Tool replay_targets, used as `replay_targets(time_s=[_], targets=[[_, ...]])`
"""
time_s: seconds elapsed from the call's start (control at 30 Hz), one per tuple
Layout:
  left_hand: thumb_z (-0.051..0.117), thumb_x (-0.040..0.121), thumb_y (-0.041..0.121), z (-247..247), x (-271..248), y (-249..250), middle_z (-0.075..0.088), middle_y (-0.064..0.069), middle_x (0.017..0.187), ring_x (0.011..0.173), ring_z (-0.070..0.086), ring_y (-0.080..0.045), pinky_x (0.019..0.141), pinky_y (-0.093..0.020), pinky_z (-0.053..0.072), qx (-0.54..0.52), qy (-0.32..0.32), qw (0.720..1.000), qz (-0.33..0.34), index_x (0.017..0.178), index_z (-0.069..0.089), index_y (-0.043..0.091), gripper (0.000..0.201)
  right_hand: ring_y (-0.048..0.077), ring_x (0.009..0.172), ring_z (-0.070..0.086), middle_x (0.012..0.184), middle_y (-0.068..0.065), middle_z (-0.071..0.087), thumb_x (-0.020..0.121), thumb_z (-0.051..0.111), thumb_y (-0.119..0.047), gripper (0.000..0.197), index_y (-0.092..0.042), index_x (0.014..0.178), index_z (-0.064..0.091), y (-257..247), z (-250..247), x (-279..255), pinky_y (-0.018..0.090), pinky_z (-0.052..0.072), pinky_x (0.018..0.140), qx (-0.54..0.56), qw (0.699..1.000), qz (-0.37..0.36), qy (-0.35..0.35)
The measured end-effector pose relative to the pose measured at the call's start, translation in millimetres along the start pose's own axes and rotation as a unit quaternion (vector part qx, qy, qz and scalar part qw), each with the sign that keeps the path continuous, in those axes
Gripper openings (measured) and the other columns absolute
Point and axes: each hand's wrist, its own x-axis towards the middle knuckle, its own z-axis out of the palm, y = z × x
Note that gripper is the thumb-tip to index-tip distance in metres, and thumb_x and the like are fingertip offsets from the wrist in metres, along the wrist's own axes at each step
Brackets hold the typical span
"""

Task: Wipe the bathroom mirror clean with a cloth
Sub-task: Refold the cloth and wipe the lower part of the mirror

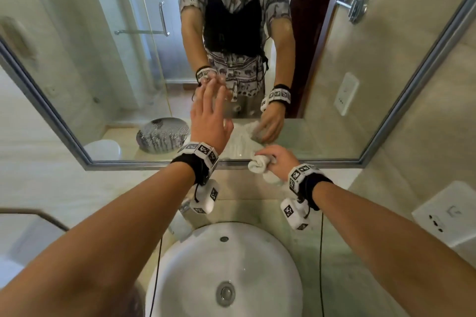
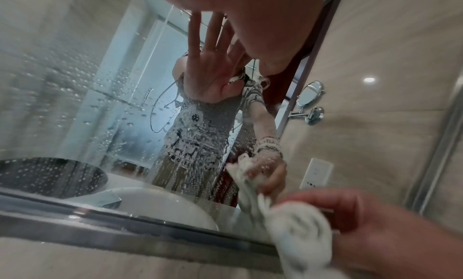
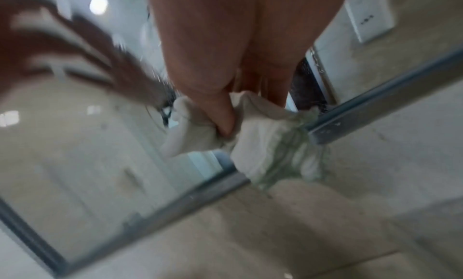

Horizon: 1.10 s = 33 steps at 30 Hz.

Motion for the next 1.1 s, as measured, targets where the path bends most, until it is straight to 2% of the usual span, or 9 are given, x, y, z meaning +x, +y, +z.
replay_targets(time_s=[0.13,0.27,0.37,0.47,0.57,0.7,0.83,0.97,1.1], targets=[[0.064,0.092,0.024,-16.1,-29.6,2.8,0.063,-0.009,0.126,0.114,0.058,-0.025,0.097,-0.038,0.048,-0.19,-0.148,0.969,-0.048,0.134,0.054,0.01,0.045,0.015,0.096,0.059,0.109,0.006,0.061,0.071,0.076,0.01,0.055,-0.011,0.12,0.06,-38.3,-15.3,-7.7,0.017,0.049,0.084,0.226,0.973,0.038,-0.001],[0.063,0.095,0.034,-35.0,-42.9,7.9,0.067,-0.009,0.11,0.104,0.066,-0.025,0.084,-0.04,0.059,-0.443,-0.302,0.814,-0.222,0.125,0.059,0.007,0.041,0.021,0.094,0.06,0.113,0.012,0.056,0.067,0.083,0.001,0.08,-0.021,0.135,0.049,-66.0,-27.3,-8.4,0.038,0.053,0.089,0.241,0.967,0.082,0.013],[0.071,0.09,0.021,-56.4,-48.1,7.1,0.069,-0.005,0.11,0.098,0.069,-0.018,0.076,-0.031,0.059,-0.552,-0.328,0.739,-0.204,0.124,0.059,0.012,0.037,0.02,0.096,0.062,0.117,0.004,0.053,0.069,0.083,-0.001,0.09,-0.026,0.144,0.039,-89.7,-33.0,-15.0,0.039,0.053,0.091,0.264,0.962,0.074,-0.018],[0.077,0.084,0.013,-69.3,-51.6,-3.8,0.069,-0.002,0.097,0.086,0.068,-0.015,0.069,-0.027,0.059,-0.53,-0.317,0.769,-0.163,0.112,0.063,0.016,0.031,0.021,0.109,0.061,0.129,0.008,0.057,0.073,0.077,0.003,0.079,-0.018,0.141,0.043,-113.7,-31.2,-20.9,0.041,0.051,0.095,0.298,0.947,0.076,-0.088],[0.08,0.081,0.021,-77.3,-53.8,-19.9,0.069,-0.004,0.088,0.086,0.067,-0.022,0.08,-0.041,0.058,-0.527,-0.273,0.784,-0.183,0.092,0.067,0.019,0.018,0.024,0.105,0.064,0.116,0.012,0.066,0.076,0.075,0.003,0.05,-0.01,0.12,0.056,-131.3,-31.3,-24.0,0.041,0.055,0.09,0.377,0.915,0.1,-0.1],[0.078,0.077,0.02,-88.7,-58.8,-35.8,0.07,-0.008,0.088,0.089,0.068,-0.03,0.084,-0.049,0.057,-0.556,-0.233,0.755,-0.258,0.087,0.064,0.015,0.018,0.024,0.098,0.06,0.099,0.01,0.063,0.085,0.07,-0.006,0.02,-0.012,0.1,0.058,-146.5,-30.8,-29.3,0.043,0.049,0.091,0.392,0.91,0.119,-0.065],[0.075,0.085,0.008,-98.6,-65.5,-45.6,0.067,-0.008,0.093,0.09,0.067,-0.029,0.076,-0.045,0.059,-0.557,-0.275,0.737,-0.268,0.095,0.058,0.019,0.022,0.024,0.087,0.061,0.092,0.01,0.061,0.089,0.068,-0.011,0.015,-0.013,0.096,0.055,-166.6,-17.9,-31.6,0.041,0.057,0.071,0.329,0.938,0.107,0.005],[0.082,0.071,0.03,-109.2,-69.5,-58.7,0.066,-0.004,0.084,0.083,0.064,-0.025,0.078,-0.048,0.056,-0.493,-0.237,0.798,-0.251,0.085,0.064,0.027,0.022,0.023,0.09,0.064,0.098,0.011,0.064,0.093,0.063,-0.023,0.018,-0.01,0.102,0.056,-185.0,-14.3,-35.9,0.042,0.056,0.079,0.356,0.925,0.13,-0.012],[0.082,0.061,0.042,-110.9,-71.6,-67.1,0.068,-0.008,0.093,0.089,0.066,-0.027,0.086,-0.049,0.057,-0.46,-0.212,0.818,-0.274,0.092,0.065,0.02,0.042,0.022,0.084,0.062,0.091,0.009,0.063,0.096,0.059,-0.023,0.013,-0.012,0.09,0.057,-200.9,-12.5,-39.2,0.04,0.056,0.076,0.43,0.891,0.142,-0.02]])
